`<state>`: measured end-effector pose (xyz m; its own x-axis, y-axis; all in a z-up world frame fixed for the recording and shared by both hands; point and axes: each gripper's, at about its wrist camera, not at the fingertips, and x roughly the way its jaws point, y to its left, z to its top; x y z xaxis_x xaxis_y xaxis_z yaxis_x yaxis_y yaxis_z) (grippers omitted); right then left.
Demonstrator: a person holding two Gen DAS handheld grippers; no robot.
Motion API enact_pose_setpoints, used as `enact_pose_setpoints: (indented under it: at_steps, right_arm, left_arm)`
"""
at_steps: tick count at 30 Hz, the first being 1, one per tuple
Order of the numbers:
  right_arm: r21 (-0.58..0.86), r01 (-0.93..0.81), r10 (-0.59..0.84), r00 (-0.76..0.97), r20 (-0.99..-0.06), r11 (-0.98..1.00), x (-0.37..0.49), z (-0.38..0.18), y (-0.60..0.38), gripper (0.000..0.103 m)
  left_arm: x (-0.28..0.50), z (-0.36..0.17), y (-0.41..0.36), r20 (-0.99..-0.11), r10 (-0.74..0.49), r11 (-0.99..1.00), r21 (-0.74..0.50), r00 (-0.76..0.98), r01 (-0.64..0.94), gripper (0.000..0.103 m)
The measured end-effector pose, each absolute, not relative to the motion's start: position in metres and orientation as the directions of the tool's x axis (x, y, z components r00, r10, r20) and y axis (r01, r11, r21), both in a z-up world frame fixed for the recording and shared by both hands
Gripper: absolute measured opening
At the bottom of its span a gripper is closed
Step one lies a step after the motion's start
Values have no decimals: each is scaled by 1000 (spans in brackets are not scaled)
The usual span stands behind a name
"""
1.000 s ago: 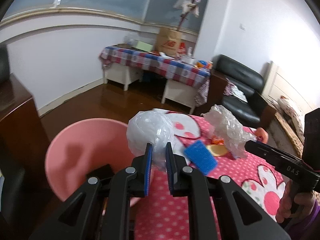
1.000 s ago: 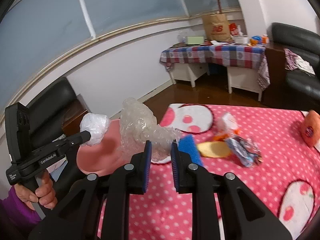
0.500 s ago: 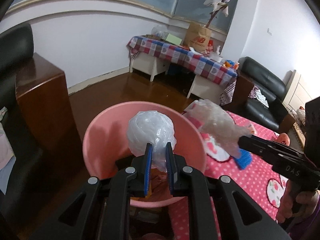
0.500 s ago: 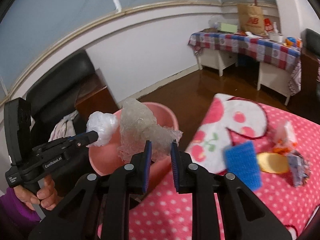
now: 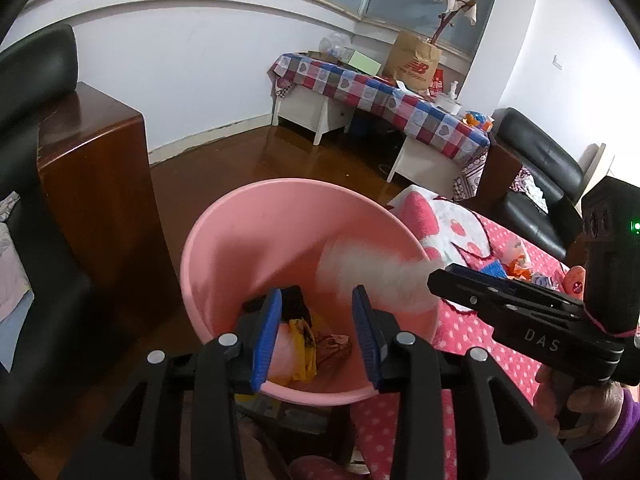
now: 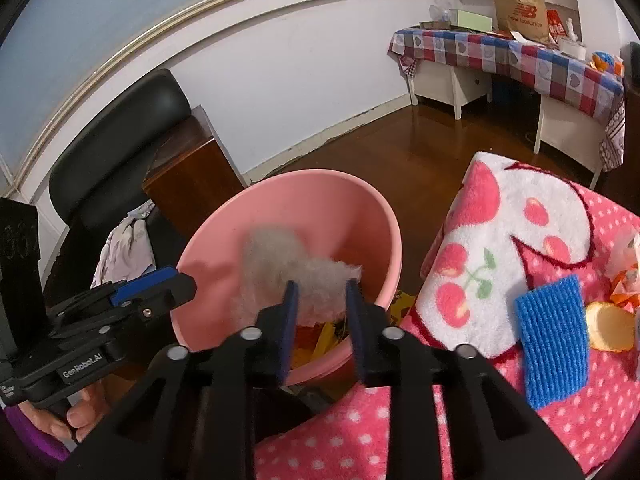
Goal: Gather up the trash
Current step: 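Carry the bag ball and bubble wrap over the pink bucket and open both tools, then move both open tools back over the trash on the blanket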
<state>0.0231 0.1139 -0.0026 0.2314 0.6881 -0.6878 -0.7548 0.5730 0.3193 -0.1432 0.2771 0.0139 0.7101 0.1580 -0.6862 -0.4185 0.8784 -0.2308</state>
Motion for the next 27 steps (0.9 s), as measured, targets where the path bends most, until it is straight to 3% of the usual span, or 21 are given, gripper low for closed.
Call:
enact_pose_setpoints:
  at_steps: [16,27]
  right_arm:
    - [377,-705,718,268,-642,601,26,0,59,33]
    - [370,-581,656,419,-627,725,43,-4,-49,33]
  left_arm:
    - [-127,21,245,-685,127,912,-203,717,-356,36]
    - [-92,15,199,-714,61,945,-184,697,-272,36]
